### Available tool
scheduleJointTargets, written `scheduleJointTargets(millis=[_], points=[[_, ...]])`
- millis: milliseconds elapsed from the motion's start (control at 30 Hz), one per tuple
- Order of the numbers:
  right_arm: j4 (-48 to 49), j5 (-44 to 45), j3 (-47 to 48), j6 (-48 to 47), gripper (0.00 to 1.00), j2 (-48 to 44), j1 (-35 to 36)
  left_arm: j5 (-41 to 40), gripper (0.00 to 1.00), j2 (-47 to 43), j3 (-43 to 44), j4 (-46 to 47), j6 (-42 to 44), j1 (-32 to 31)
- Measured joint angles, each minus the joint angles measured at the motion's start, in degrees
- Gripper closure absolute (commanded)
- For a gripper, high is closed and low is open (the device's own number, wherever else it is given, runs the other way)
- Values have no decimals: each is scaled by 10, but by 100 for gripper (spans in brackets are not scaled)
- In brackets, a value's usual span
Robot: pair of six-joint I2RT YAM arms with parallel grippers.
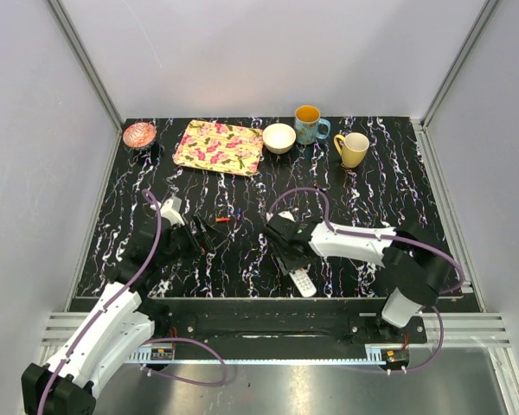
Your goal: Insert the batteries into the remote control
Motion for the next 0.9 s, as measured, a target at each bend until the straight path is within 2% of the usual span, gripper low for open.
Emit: scheduleJointTargets(millis=[233,433,533,567,633,767,833,900], points=[[3,47,123,24,80,99,-11,-4,6,0,0,0,0,0],[19,48,219,60,77,175,-73,-30,7,-4,0,-12,-4,0],[21,49,245,84,68,201,-103,-52,7,-11,0,-22,-5,0],[21,49,252,92,60,205,-110,-61,7,-14,0,-26,-6,0],[18,47,268,102,56,215,-117,-78,7,-20,0,-34,-9,0],[18,37,308,115,26,245,-118,-102,7,-23,0,-40,-14,0],[19,28,318,120,17,255,-118,-108,6,-23,0,-40,-15,0],[18,28,318,123,5,258,-118,-111,1,-22,0,-43,-15,0]])
